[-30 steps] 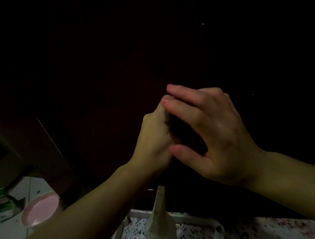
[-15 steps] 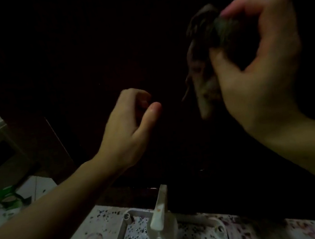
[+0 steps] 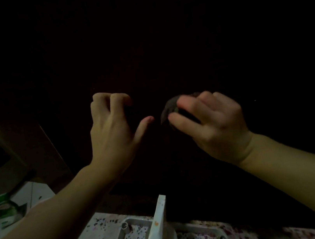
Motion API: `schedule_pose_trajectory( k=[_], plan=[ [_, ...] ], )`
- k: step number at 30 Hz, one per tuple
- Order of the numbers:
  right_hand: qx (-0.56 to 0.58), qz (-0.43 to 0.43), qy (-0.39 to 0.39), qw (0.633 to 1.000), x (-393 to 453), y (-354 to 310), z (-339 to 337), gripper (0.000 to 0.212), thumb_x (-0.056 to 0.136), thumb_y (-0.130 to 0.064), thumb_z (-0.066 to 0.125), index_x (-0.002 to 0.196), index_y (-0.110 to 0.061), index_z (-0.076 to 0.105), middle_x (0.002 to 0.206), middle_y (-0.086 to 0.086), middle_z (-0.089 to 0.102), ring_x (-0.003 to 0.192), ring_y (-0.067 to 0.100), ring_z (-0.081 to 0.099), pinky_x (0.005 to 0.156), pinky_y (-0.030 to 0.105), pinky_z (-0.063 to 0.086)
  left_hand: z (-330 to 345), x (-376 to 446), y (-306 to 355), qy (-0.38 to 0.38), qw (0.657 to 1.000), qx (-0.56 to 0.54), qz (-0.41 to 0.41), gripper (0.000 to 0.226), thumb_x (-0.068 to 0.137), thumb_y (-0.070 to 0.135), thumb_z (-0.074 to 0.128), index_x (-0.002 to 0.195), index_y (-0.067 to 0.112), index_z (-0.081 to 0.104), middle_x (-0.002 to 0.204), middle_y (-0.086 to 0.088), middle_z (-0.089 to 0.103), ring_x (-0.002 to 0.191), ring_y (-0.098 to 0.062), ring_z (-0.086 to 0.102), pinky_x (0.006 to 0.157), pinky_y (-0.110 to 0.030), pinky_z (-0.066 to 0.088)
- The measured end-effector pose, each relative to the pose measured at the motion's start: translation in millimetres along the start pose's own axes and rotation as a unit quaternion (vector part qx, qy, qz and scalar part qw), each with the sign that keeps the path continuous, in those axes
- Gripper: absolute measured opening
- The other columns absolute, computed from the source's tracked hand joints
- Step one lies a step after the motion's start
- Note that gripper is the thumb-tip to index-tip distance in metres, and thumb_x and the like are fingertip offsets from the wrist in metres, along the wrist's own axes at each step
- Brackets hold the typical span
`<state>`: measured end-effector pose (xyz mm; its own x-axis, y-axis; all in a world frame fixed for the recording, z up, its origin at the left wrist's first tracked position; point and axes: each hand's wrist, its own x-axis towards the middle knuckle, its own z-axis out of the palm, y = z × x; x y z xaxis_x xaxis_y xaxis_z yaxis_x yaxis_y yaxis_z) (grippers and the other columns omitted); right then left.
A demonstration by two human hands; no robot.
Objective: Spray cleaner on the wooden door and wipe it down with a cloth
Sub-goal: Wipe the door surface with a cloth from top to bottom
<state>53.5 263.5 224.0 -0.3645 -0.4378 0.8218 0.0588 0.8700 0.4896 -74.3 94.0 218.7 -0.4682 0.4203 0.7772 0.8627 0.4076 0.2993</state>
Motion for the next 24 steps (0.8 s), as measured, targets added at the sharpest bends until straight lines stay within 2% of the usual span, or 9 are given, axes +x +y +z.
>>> schedule_pose_trajectory(
  k=[3,6,9,12,15,17,20,22,24],
  plan=[
    [0.046,0.057,-0.037,0.997,-2,-7,-9,0.008,0.089,-0.016,0.069,0.092,-0.011,0.074,0.094,0.013,0.068,0.071,0.023,0.06,0.052,0.033,0.049,-2,0,0,0.0,1.0,0.006,0.007,0.057,0.076,0.052,0.062,0.117,0.017,0.043,0.122,-0.013,0.037,0.108,-0.015,0.037,0.068,-0.027,0.043],
    [0.068,0.175,0.062,0.98,25,-7,-30,0.013,0.091,-0.016,0.067,0.091,-0.005,0.074,0.094,0.021,0.064,0.079,0.028,0.062,0.061,0.027,0.051,-1,-1,1,0.006,1.0,0.006,0.0,0.06,0.075,0.052,0.063,0.119,0.017,0.043,0.122,-0.014,0.036,0.109,-0.015,0.034,0.068,-0.029,0.042],
    [0.043,0.195,0.18,0.963,64,7,-42,0.017,0.095,-0.018,0.059,0.096,-0.007,0.073,0.105,0.022,0.057,0.092,0.029,0.059,0.069,0.026,0.049,3,-3,0,0.039,0.998,0.042,0.021,0.064,0.078,0.054,0.063,0.126,0.02,0.037,0.127,-0.008,0.027,0.114,-0.02,0.031,0.086,-0.035,0.037],
    [-0.032,0.185,0.193,0.963,80,26,-21,0.009,0.097,-0.021,0.055,0.106,-0.023,0.055,0.115,0.0,0.037,0.102,0.021,0.047,0.077,0.031,0.048,5,-1,-5,0.069,0.993,0.076,0.051,0.081,0.076,0.057,0.063,0.139,0.022,0.027,0.144,-0.008,0.014,0.133,-0.031,0.021,0.107,-0.051,0.029],
    [-0.083,0.149,0.145,0.975,53,26,6,0.017,0.093,-0.021,0.059,0.109,-0.022,0.064,0.121,0.002,0.049,0.104,0.024,0.043,0.083,0.037,0.038,1,5,-9,0.061,0.995,0.076,0.034,0.096,0.071,0.063,0.064,0.147,0.024,0.02,0.153,-0.016,0.001,0.144,-0.036,0.005,0.113,-0.064,0.011],
    [-0.064,0.078,0.088,0.991,24,12,14,0.023,0.09,-0.026,0.062,0.111,-0.02,0.07,0.122,0.007,0.058,0.106,0.027,0.047,0.086,0.039,0.036,-2,7,-10,0.049,0.997,0.06,0.017,0.102,0.069,0.066,0.065,0.149,0.024,0.017,0.156,-0.022,-0.001,0.145,-0.038,-0.001,0.111,-0.067,0.012],
    [-0.021,-0.025,-0.026,0.999,-24,-8,17,0.035,0.088,-0.036,0.059,0.118,-0.021,0.067,0.126,0.005,0.051,0.109,0.026,0.048,0.087,0.04,0.037,-3,7,-12,0.032,0.998,0.044,0.017,0.103,0.07,0.069,0.061,0.15,0.024,0.015,0.157,-0.021,-0.003,0.146,-0.037,-0.004,0.109,-0.069,0.017],
    [0.002,-0.091,-0.092,0.992,-59,-14,18,0.033,0.087,-0.032,0.06,0.117,-0.021,0.068,0.125,0.005,0.053,0.107,0.025,0.05,0.085,0.038,0.038,-4,7,-15,0.024,0.998,0.053,0.022,0.102,0.07,0.072,0.057,0.151,0.025,0.015,0.157,-0.021,-0.001,0.146,-0.037,-0.003,0.109,-0.068,0.018],
    [0.025,-0.155,-0.158,0.975,-93,-16,12,0.029,0.09,-0.025,0.051,0.114,-0.021,0.066,0.123,0.005,0.053,0.105,0.024,0.05,0.086,0.035,0.037,-7,7,-19,0.017,0.998,0.062,0.029,0.099,0.073,0.073,0.054,0.151,0.025,0.017,0.157,-0.021,0.0,0.146,-0.037,-0.001,0.11,-0.067,0.019]
  ],
)
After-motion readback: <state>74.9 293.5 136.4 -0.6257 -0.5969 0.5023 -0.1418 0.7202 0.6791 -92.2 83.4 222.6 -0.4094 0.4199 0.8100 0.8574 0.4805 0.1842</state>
